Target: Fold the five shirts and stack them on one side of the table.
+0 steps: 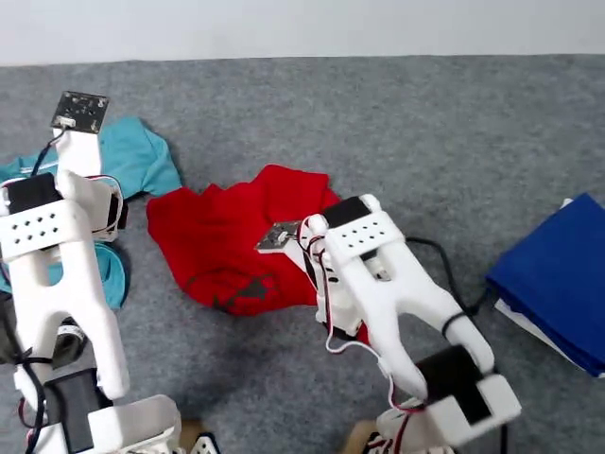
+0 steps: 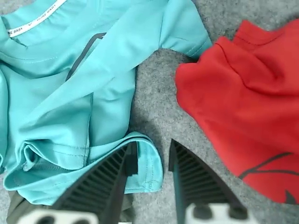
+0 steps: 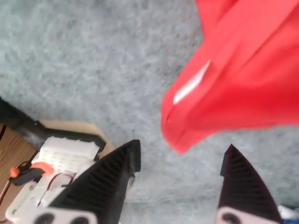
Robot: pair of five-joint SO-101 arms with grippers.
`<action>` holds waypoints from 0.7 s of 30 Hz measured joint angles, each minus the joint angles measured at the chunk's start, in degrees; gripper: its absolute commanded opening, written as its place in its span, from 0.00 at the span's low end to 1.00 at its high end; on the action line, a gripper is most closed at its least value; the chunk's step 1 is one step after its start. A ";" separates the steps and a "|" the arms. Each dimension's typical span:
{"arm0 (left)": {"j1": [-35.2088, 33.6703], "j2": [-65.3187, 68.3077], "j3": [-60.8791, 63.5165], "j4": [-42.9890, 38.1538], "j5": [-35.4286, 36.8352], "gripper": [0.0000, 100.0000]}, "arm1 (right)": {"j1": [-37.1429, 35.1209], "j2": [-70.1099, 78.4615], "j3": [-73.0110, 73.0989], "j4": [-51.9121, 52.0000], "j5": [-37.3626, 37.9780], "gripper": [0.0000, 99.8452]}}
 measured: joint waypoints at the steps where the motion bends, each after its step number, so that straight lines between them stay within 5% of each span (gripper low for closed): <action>1: 0.00 0.00 0.00 0.00 0.00 0.12 | 0.00 1.67 0.00 -1.14 0.26 0.28; 9: 0.00 0.00 0.00 0.00 0.00 0.12 | 0.00 13.36 -0.09 -8.44 0.44 0.28; 15: 0.00 0.00 0.00 0.00 0.00 0.12 | 0.53 14.59 -1.05 -9.76 0.44 0.09; 21: 0.00 0.00 0.00 0.00 0.00 0.12 | 2.90 15.03 -6.59 -6.68 1.41 0.01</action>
